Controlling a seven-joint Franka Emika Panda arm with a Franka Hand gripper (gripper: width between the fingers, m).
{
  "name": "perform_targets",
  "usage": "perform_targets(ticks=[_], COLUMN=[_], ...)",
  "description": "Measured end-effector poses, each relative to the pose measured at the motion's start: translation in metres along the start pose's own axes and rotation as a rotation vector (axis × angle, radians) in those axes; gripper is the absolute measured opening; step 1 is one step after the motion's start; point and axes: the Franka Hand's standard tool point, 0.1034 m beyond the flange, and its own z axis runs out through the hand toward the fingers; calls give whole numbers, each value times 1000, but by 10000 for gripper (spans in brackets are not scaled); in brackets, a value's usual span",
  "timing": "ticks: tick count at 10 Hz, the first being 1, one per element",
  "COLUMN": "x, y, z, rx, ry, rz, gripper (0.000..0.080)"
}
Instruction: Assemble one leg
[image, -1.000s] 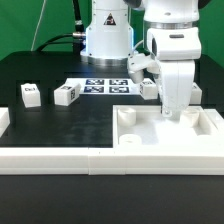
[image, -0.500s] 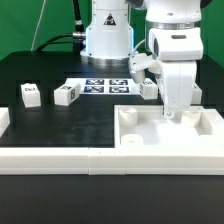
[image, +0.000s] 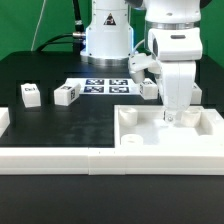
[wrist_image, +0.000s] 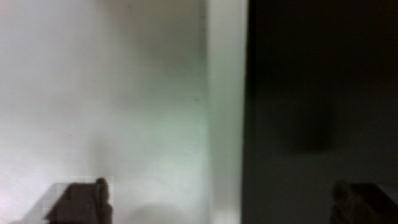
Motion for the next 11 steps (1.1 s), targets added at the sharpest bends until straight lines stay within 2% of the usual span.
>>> perform_targets(ticks=[4,6,9,11], x=[0,5,21,23], y=[-1,-23,-46,-46], z=[-2,-18,-30,-30], rx=[-1,-8,-9,-9], ry=[0,-10,-19,-20], rz=[28,155,290,314], gripper=[649,649,649,649])
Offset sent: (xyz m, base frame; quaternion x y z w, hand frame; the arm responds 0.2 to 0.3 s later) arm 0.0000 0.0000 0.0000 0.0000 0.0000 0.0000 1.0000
